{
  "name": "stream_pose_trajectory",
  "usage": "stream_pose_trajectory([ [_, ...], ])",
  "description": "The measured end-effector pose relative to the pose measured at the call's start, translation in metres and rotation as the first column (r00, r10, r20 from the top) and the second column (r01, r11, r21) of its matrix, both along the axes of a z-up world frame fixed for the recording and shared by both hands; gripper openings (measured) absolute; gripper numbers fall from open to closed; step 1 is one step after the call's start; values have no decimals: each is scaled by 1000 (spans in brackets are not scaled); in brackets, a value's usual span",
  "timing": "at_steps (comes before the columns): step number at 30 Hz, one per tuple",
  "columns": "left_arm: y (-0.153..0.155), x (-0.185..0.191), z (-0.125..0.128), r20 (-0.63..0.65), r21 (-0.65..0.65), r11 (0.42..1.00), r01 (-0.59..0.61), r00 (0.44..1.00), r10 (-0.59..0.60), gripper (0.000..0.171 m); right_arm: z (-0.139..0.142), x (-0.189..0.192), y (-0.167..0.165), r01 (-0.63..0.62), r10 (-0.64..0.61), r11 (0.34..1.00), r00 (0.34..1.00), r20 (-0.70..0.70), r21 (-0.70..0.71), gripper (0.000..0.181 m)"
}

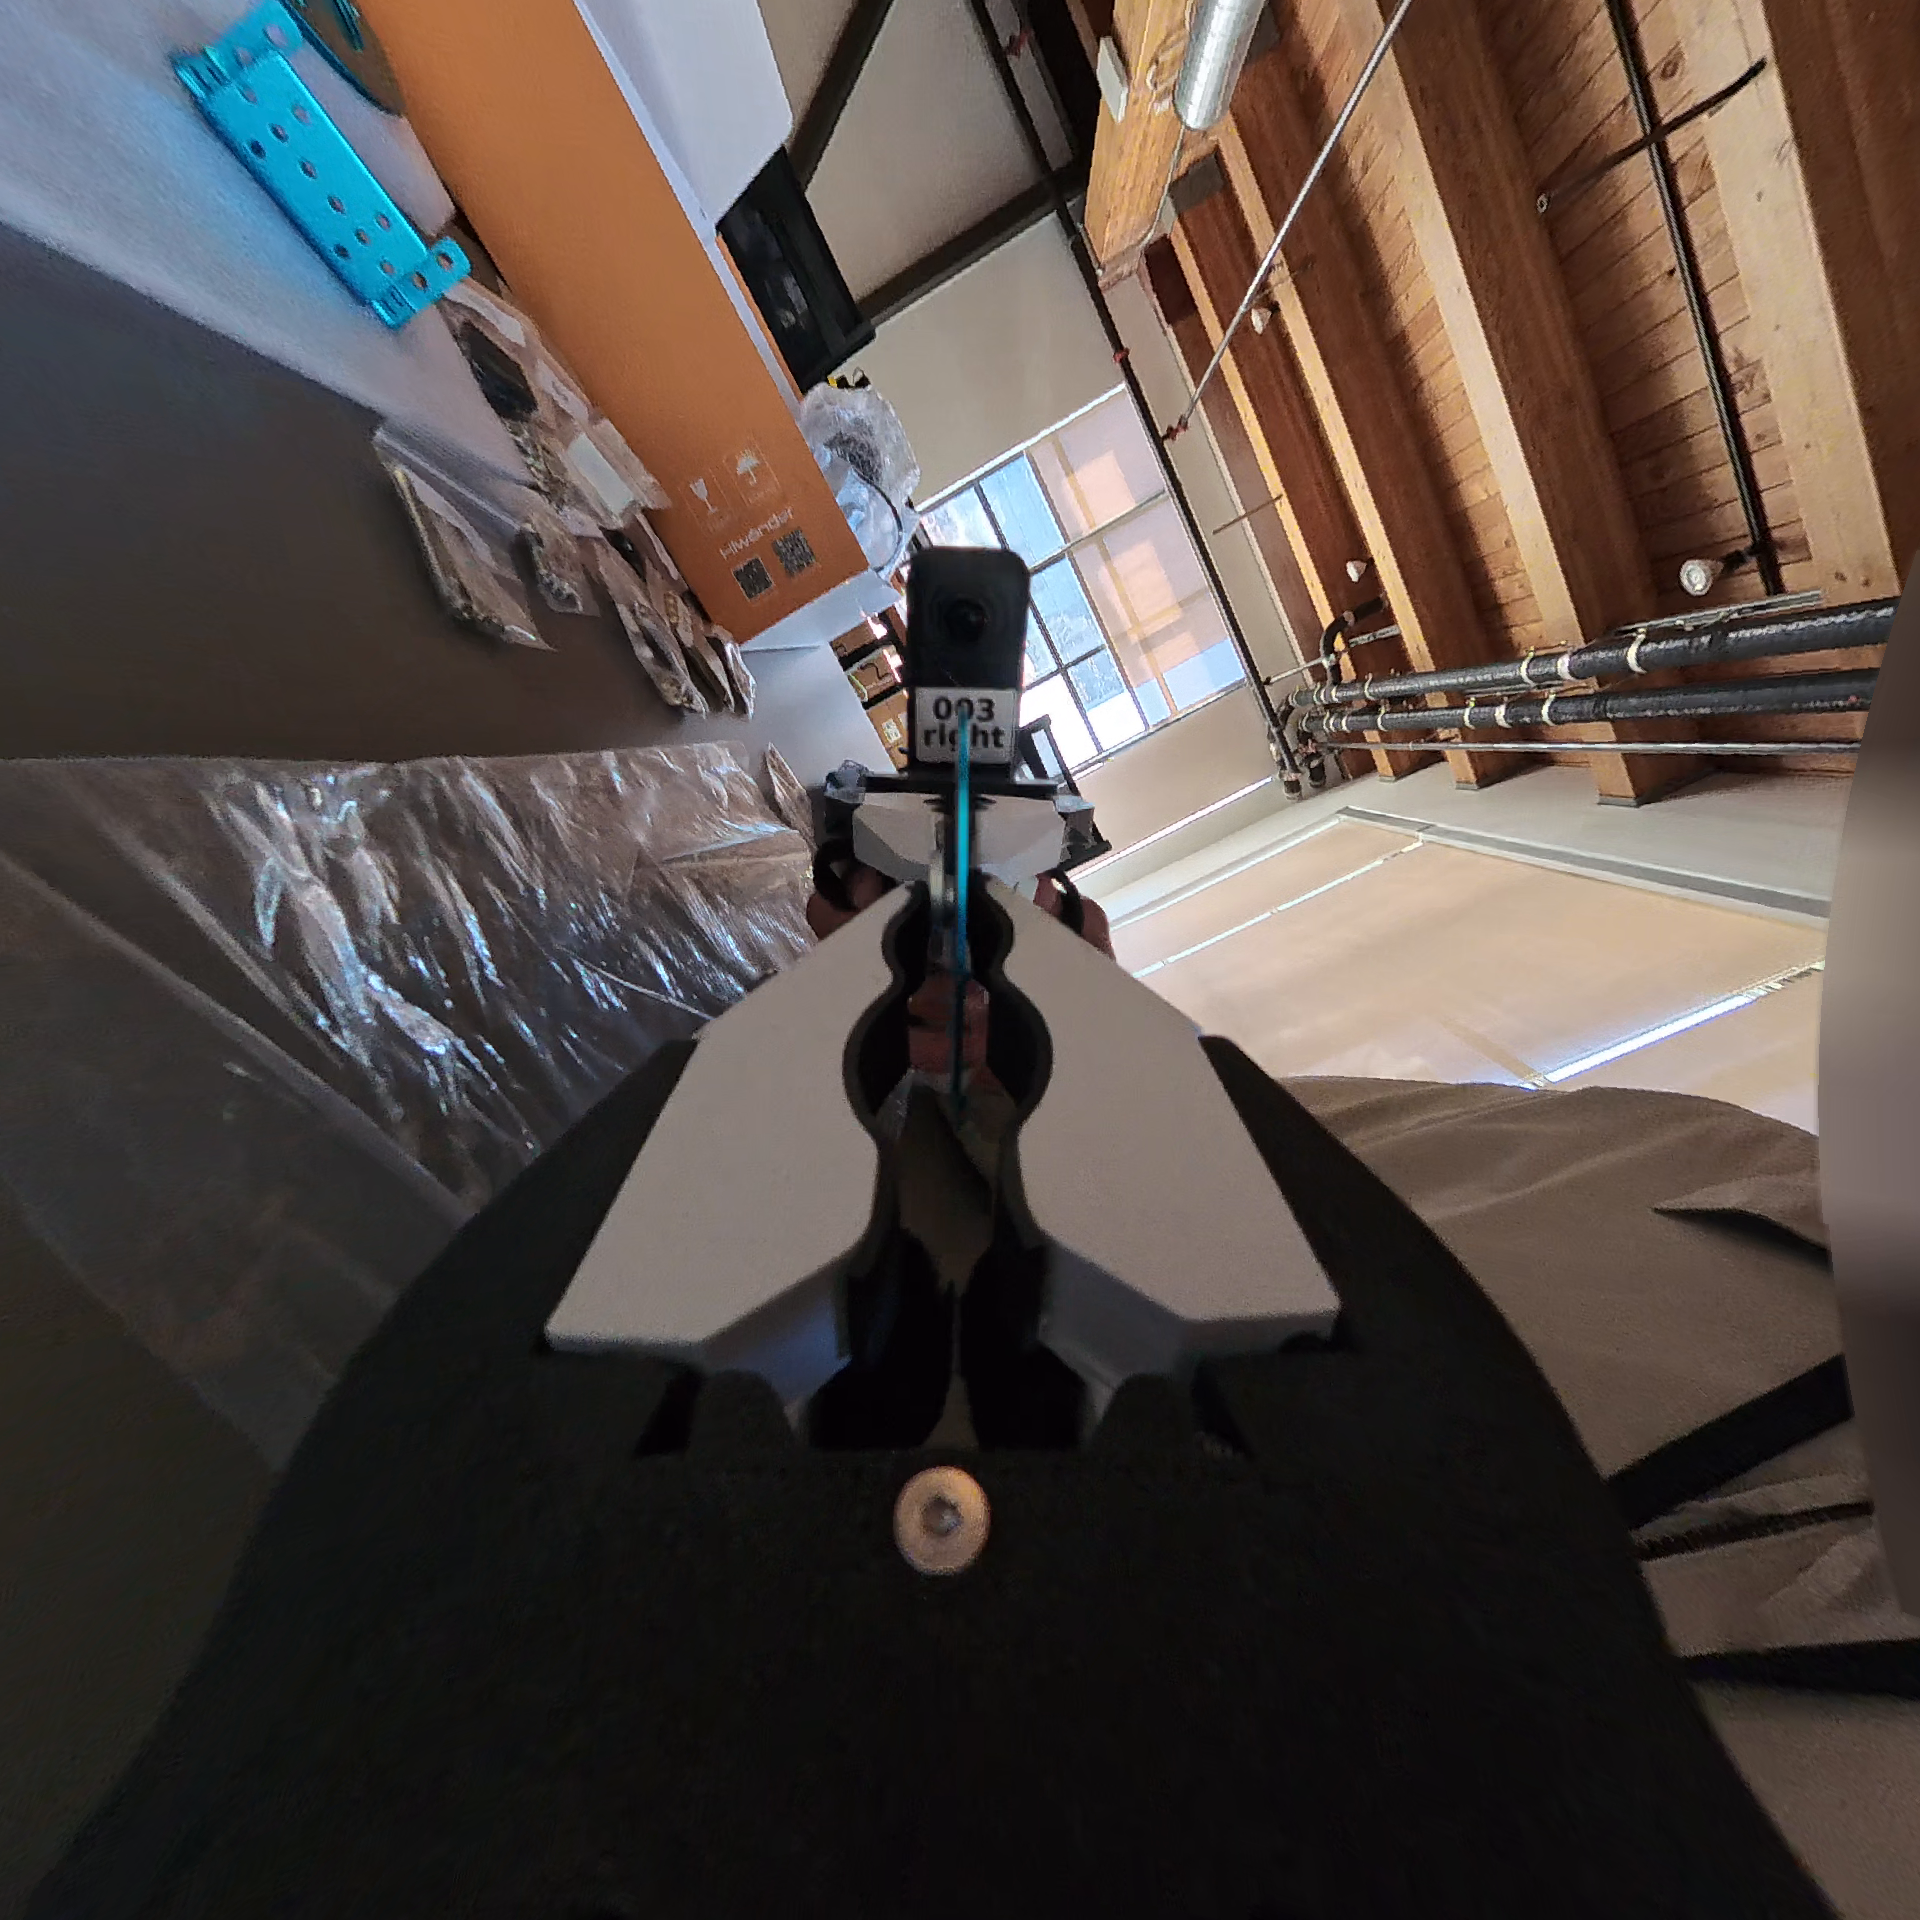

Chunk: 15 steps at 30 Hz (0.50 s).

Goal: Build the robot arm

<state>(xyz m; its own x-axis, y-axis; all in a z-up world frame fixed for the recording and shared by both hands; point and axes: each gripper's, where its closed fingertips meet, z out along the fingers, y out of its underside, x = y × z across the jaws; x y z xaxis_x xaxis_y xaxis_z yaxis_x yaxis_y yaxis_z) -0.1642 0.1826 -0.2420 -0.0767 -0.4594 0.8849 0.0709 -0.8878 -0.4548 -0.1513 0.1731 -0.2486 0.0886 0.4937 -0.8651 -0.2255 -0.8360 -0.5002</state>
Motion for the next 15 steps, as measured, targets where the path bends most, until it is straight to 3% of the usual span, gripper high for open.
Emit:
stream_pose_trajectory([
  [3,1,0,5,11,28,1000,-11,1000,11,14,3,2,4,48,-48,999,999,8,13,0],
  [15,-6,4,8,-12,140,990,0,1000,2,15,10,5,5,69,-69,997,997,-23,23,0],
])
